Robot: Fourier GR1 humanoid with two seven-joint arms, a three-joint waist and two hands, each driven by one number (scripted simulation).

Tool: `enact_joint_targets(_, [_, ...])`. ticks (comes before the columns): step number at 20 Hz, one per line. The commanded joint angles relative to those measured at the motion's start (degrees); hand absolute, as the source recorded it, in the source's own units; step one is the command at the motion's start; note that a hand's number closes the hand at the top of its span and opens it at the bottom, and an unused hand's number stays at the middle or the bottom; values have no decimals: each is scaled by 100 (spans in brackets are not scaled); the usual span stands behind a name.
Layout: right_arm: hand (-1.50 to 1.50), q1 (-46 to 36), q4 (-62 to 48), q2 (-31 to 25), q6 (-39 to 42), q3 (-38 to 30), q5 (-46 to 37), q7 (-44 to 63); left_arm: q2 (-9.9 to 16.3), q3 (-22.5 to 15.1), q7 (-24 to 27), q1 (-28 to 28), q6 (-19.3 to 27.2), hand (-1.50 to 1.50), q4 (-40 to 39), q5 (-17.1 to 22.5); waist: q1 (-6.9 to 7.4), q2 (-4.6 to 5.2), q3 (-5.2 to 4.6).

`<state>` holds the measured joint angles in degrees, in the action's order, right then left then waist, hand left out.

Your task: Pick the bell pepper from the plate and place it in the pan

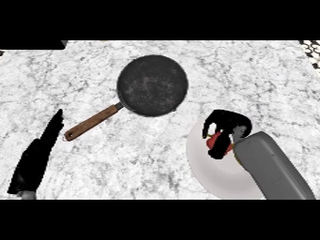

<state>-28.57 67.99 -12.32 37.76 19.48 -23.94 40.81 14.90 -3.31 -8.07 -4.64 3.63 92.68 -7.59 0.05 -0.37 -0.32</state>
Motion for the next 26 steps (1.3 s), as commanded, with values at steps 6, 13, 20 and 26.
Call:
enact_joint_targets(6, [150, 456, 234, 764, -684, -316, -214, 857, 13, 241, 11, 145, -173, 0, -120, 21, 1, 33, 30])
enact_joint_targets(13, [150, 1428, 927, 922, -3186, -623, -1806, 2895, -45, 275, -134, -108, 92, 0, -8, -82, -443, -149, -3])
enact_joint_targets(20, [150, 963, 2246, 638, -3681, 233, -4394, 3621, -29, 194, -50, -249, -35, 0, -1, -68, -279, -161, -11])
enact_joint_targets(26, [150, 107, 2818, 1211, -2782, 793, -6021, 4155, 27, 233, 130, -234, -188, 0, 33, 29, -24, -24, 15])
